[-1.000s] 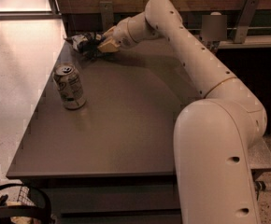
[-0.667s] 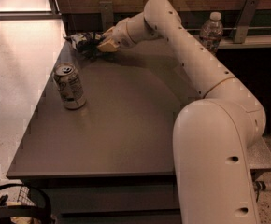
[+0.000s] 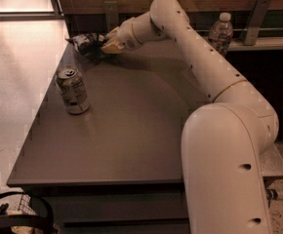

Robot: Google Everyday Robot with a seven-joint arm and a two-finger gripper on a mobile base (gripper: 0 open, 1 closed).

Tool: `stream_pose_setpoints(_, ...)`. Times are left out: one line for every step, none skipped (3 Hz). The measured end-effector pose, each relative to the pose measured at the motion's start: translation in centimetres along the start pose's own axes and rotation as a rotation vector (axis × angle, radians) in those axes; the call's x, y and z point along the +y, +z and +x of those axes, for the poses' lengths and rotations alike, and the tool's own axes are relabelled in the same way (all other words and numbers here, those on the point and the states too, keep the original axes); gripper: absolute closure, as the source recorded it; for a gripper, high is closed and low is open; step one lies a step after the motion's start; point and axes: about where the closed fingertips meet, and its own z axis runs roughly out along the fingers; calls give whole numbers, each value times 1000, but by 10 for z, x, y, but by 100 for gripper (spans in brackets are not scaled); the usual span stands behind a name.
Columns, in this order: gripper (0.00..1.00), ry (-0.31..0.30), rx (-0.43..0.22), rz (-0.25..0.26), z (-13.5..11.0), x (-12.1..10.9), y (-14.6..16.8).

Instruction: Pick blue chip bag

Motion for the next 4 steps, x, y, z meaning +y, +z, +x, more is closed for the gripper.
stream_pose_setpoints(100,-26,-2,18,-15,0,-14)
stream_pose_setpoints(100,-61,-10,41,-34,-1,-32)
stream_pose_setpoints(100,-106,-26,70,-59,-3,-56)
stream_pose_setpoints(100,-130,-39,88,-73,-4,-70)
